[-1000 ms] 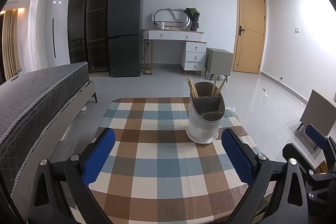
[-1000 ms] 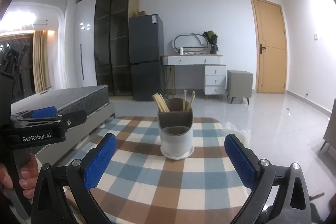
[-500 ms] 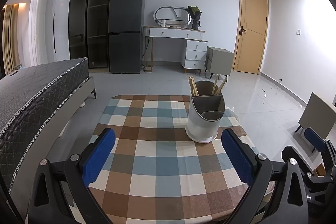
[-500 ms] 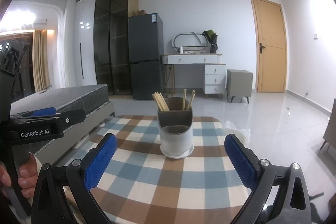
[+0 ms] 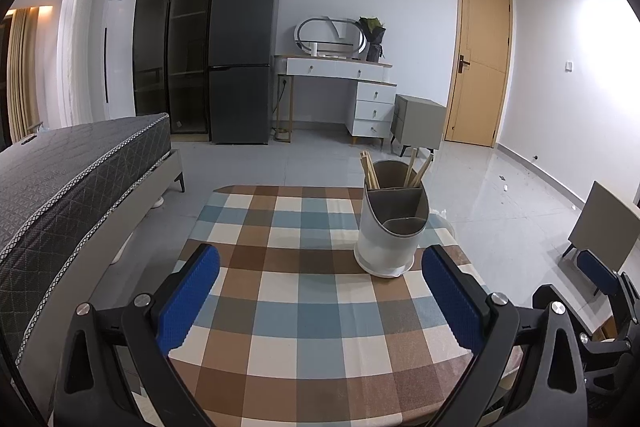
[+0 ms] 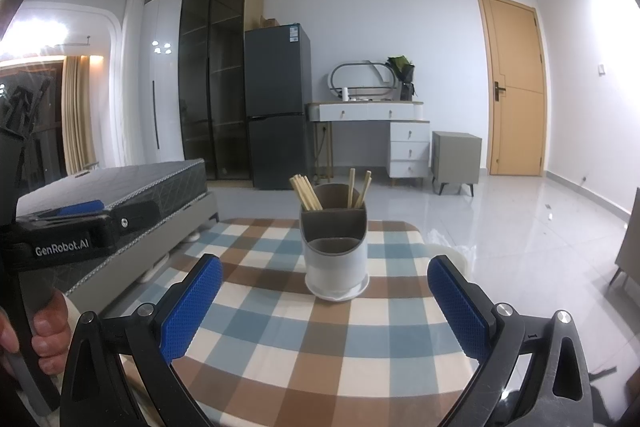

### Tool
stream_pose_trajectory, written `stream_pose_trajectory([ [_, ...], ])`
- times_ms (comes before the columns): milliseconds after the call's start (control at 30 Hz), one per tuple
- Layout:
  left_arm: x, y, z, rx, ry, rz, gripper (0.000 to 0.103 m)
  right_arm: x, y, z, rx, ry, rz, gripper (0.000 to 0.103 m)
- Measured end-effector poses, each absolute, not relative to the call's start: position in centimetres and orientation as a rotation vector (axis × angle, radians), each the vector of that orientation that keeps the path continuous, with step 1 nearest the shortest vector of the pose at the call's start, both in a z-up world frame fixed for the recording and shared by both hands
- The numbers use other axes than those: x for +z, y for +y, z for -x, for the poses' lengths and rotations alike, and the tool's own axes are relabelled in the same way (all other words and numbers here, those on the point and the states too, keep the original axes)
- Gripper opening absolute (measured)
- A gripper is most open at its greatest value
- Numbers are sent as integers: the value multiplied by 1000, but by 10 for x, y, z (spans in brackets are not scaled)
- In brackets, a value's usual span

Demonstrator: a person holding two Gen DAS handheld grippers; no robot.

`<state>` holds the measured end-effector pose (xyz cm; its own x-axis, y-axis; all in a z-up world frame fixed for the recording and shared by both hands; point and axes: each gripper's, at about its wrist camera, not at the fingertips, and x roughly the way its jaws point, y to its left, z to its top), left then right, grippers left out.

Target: Organize utensils

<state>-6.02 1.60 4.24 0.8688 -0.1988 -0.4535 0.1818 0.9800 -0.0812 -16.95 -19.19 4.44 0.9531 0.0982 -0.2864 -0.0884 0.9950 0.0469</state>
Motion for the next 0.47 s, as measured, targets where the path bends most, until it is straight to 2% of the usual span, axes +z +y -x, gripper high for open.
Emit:
stream_pose_trajectory([
  [467, 43, 17, 59, -193, 490, 53, 99, 41, -192, 169, 101, 301, -39, 103],
])
